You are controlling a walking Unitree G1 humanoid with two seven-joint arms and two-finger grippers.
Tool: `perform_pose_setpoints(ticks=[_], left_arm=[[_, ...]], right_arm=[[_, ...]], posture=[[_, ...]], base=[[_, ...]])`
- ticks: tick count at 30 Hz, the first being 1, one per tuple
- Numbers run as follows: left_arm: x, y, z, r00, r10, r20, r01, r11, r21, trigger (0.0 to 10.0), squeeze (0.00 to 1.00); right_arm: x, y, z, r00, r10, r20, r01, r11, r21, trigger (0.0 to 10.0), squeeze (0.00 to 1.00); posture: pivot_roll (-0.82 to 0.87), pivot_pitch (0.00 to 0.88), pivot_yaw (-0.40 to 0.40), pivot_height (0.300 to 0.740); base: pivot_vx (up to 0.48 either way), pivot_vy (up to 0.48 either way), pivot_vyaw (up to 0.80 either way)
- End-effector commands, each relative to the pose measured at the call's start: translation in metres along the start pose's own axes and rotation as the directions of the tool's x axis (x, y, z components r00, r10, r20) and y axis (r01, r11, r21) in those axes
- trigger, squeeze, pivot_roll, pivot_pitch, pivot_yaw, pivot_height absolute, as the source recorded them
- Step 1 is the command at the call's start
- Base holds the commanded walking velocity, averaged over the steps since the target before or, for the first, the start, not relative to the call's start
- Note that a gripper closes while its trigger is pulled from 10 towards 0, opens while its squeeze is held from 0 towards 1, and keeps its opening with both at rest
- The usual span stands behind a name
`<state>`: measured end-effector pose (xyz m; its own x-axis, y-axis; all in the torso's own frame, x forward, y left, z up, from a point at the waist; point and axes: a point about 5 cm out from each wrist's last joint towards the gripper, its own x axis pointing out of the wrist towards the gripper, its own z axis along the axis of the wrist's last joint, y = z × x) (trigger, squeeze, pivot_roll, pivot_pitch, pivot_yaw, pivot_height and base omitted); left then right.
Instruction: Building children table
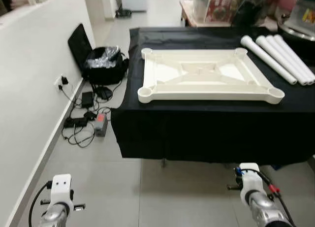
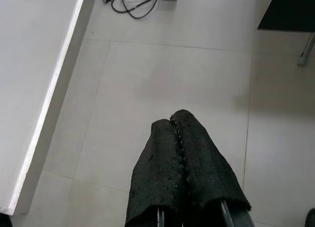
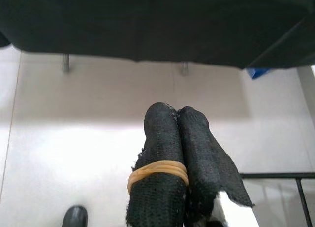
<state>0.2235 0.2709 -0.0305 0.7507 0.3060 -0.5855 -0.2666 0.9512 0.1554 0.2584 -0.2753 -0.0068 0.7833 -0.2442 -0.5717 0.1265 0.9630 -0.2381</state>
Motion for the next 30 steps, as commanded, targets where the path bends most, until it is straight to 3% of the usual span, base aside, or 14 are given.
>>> perform_pose_setpoints(ticks=[1,6,7,9,10,12,13,16,30], left_arm=[[-0.002,0.001,-0.01,0.999,0.012,-0.048,-0.013,1.0,-0.017,10.0,0.0],[-0.002,0.001,-0.016,0.997,0.014,-0.077,-0.016,1.0,-0.023,10.0,0.0],[-0.005,0.002,-0.031,0.99,0.022,-0.14,-0.027,0.999,-0.03,10.0,0.0],[-0.005,0.002,-0.031,0.99,0.022,-0.14,-0.027,0.999,-0.03,10.0,0.0],[-0.01,0.004,-0.046,0.978,0.03,-0.208,-0.035,0.999,-0.017,10.0,0.0],[-0.01,0.004,-0.046,0.978,0.03,-0.208,-0.035,0.999,-0.017,10.0,0.0],[-0.015,0.006,-0.058,0.965,0.038,-0.258,-0.041,0.999,-0.005,10.0,0.0],[-0.018,0.007,-0.065,0.956,0.044,-0.289,-0.045,0.999,0.004,10.0,0.0],[-0.018,0.006,-0.067,0.953,0.043,-0.3,-0.047,0.999,-0.004,10.0,0.0]], right_arm=[[0.0,0.003,-0.002,1.0,0.007,-0.011,-0.007,1.0,-0.001,10.0,0.0],[0.0,0.006,-0.007,0.999,0.016,-0.029,-0.016,1.0,0.0,10.0,0.0],[-0.002,0.007,-0.02,0.996,0.014,-0.085,-0.015,1.0,-0.014,10.0,0.0],[-0.002,0.007,-0.02,0.996,0.014,-0.085,-0.015,1.0,-0.014,10.0,0.0],[-0.005,0.006,-0.035,0.989,-0.005,-0.15,0.001,0.999,-0.032,10.0,0.0],[-0.005,0.006,-0.035,0.989,-0.005,-0.15,0.001,0.999,-0.032,10.0,0.0],[-0.008,0.003,-0.046,0.98,-0.026,-0.198,0.017,0.999,-0.045,10.0,0.0],[-0.011,0.002,-0.052,0.973,-0.039,-0.227,0.027,0.998,-0.054,10.0,0.0],[-0.012,0.001,-0.057,0.969,-0.041,-0.244,0.031,0.999,-0.045,10.0,0.0]], posture=[[0.02,0.0,-0.032,0.74],[0.01,0.0,-0.03,0.74],[0.01,0.0,-0.025,0.74],[0.01,0.0,-0.025,0.74],[0.02,0.0,-0.024,0.74],[0.02,0.0,-0.024,0.74],[0.02,0.0,-0.025,0.74],[0.02,0.0,-0.025,0.74],[0.01,0.0,-0.023,0.74]], base=[[0.0,0.0,0.0],[0.0,0.0,0.0],[0.0,0.0,0.0],[0.0,0.0,0.0],[0.0,0.0,0.0],[0.0,0.0,0.0],[0.0,0.0,0.0],[0.0,0.0,0.0],[0.0,0.0,0.0]])
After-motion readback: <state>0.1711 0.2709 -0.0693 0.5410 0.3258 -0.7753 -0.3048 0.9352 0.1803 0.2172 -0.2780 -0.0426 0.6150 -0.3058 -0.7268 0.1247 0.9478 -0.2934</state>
